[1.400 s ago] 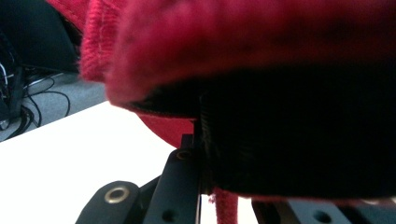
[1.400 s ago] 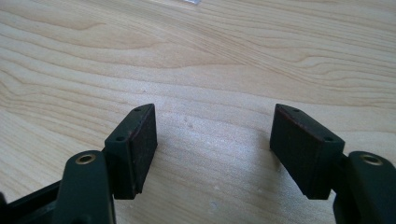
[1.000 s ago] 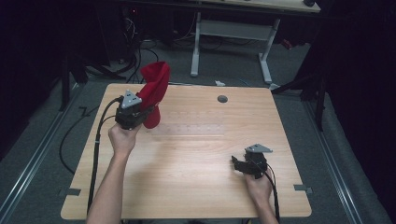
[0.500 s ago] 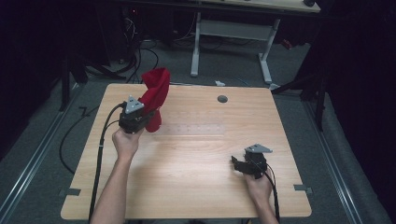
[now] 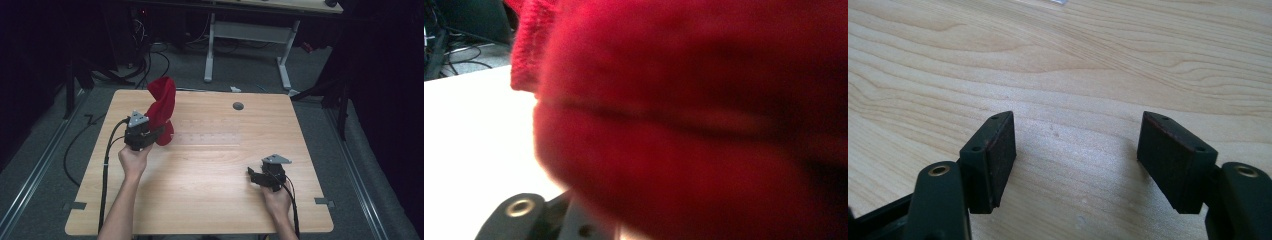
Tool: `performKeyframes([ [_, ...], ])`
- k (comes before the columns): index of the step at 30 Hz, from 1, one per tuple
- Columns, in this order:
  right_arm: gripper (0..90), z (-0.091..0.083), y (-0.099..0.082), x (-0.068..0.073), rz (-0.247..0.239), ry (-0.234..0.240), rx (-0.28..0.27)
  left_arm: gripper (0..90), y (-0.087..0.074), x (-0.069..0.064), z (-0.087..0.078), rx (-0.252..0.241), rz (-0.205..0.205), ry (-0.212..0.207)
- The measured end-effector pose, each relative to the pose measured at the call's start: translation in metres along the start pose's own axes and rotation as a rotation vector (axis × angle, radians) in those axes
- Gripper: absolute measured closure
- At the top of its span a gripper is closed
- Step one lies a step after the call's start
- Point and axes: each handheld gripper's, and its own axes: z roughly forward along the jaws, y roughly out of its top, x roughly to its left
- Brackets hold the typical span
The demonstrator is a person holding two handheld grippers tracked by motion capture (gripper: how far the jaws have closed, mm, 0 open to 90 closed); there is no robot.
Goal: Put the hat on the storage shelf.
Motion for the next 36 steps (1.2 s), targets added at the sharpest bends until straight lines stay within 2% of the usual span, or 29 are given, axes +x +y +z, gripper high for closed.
performKeyframes([
  [6,31.6,0.000,0.000,0.000,-0.004,0.002,0.000,47.5,0.003,0.001,-0.003,0.002,-0.038,0.034],
  [11,31.5,0.000,0.000,0.000,-0.005,0.004,0.000,39.1,0.007,0.001,-0.011,-0.011,-0.049,0.044],
  [18,31.5,0.000,0.000,0.000,-0.006,0.005,0.000,34.1,0.008,0.001,-0.024,-0.020,-0.046,0.063],
  [29,31.4,0.000,0.000,0.000,-0.006,0.006,0.000,32.0,0.008,0.000,-0.045,-0.026,-0.018,0.077],
  [36,31.4,0.000,0.000,0.000,-0.007,0.006,0.000,31.8,0.007,-0.001,-0.058,-0.032,-0.031,0.073],
])
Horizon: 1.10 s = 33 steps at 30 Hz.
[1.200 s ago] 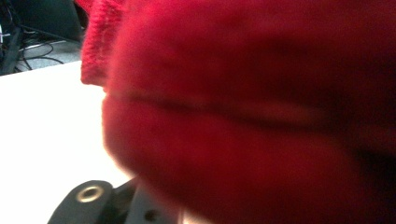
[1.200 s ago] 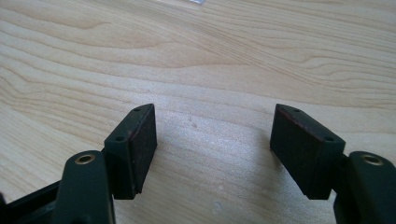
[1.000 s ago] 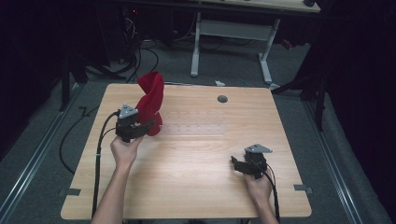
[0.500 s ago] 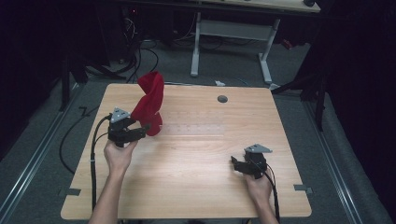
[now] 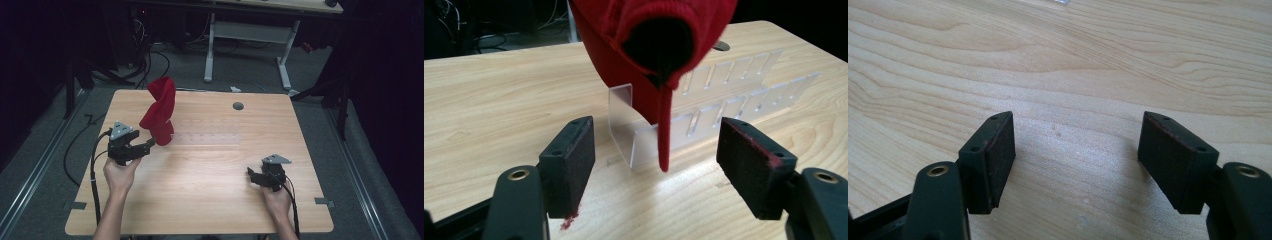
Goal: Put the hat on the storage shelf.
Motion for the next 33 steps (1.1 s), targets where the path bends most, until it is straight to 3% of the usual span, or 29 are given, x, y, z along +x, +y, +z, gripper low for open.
performKeyframes([
  [6,31.4,0.000,0.000,0.000,0.001,0.000,0.000,31.2,-0.002,-0.001,-0.009,-0.003,0.009,-0.001],
  [14,31.4,0.000,0.000,0.000,0.001,0.000,0.000,30.9,-0.008,-0.002,-0.018,-0.006,-0.016,-0.008],
  [33,31.4,0.000,0.000,0.000,0.004,0.001,0.000,30.0,-0.028,-0.009,-0.037,0.018,-0.024,-0.029],
])
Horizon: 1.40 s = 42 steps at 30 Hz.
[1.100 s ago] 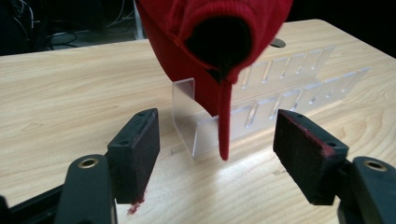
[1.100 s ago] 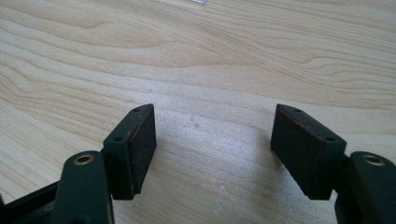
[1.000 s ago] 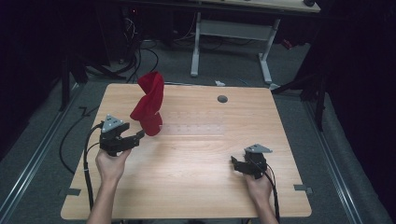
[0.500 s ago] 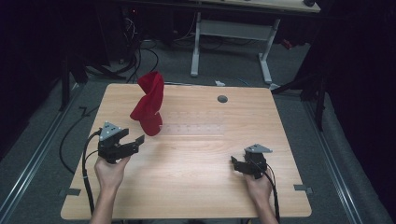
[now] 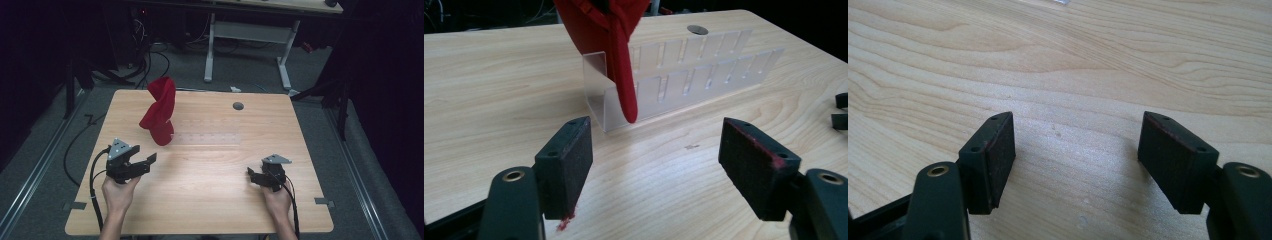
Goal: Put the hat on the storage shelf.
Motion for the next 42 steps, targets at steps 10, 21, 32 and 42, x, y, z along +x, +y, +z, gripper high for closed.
performKeyframes([
  [10,31.3,0.000,0.000,0.000,0.000,0.000,0.000,30.0,-0.021,-0.011,0.000,0.045,0.051,-0.009],
  [21,31.3,0.000,0.000,0.000,-0.003,-0.001,0.001,30.0,-0.043,-0.020,0.005,0.095,0.088,-0.031],
  [32,31.2,0.000,0.000,0.000,-0.004,-0.001,0.001,33.8,-0.055,-0.024,0.017,0.154,0.060,-0.035],
  [42,31.1,0.000,0.000,0.000,-0.004,-0.001,0.001,36.1,-0.073,-0.025,0.031,0.196,0.099,-0.008],
])
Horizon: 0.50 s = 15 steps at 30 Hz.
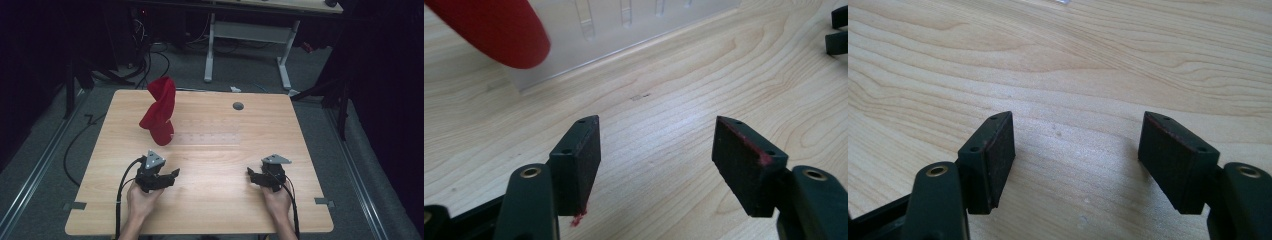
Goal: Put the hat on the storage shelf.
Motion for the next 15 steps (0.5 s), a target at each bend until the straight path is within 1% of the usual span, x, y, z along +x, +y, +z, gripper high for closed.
performKeyframes([
  [1,31.1,0.000,0.000,0.000,0.000,0.000,0.000,35.6,-0.001,0.000,0.002,0.004,-0.005,-0.001],
  [4,31.1,0.000,0.000,0.000,0.000,0.000,0.000,35.0,-0.005,0.001,0.005,0.011,0.002,0.002],
  [6,31.0,0.000,0.000,0.000,0.000,0.000,0.000,34.6,-0.006,0.003,0.008,0.009,-0.006,0.007],
  [9,31.0,0.000,0.000,0.000,-0.001,0.000,0.000,32.6,-0.009,0.006,0.013,-0.002,-0.015,0.025],
  [13,31.0,0.000,0.000,0.000,0.000,0.001,0.000,31.4,-0.012,0.010,0.018,-0.005,-0.011,0.054],
  [15,31.0,0.000,0.000,0.000,0.000,0.001,0.000,31.2,-0.013,0.012,0.020,-0.009,-0.013,0.062],
])
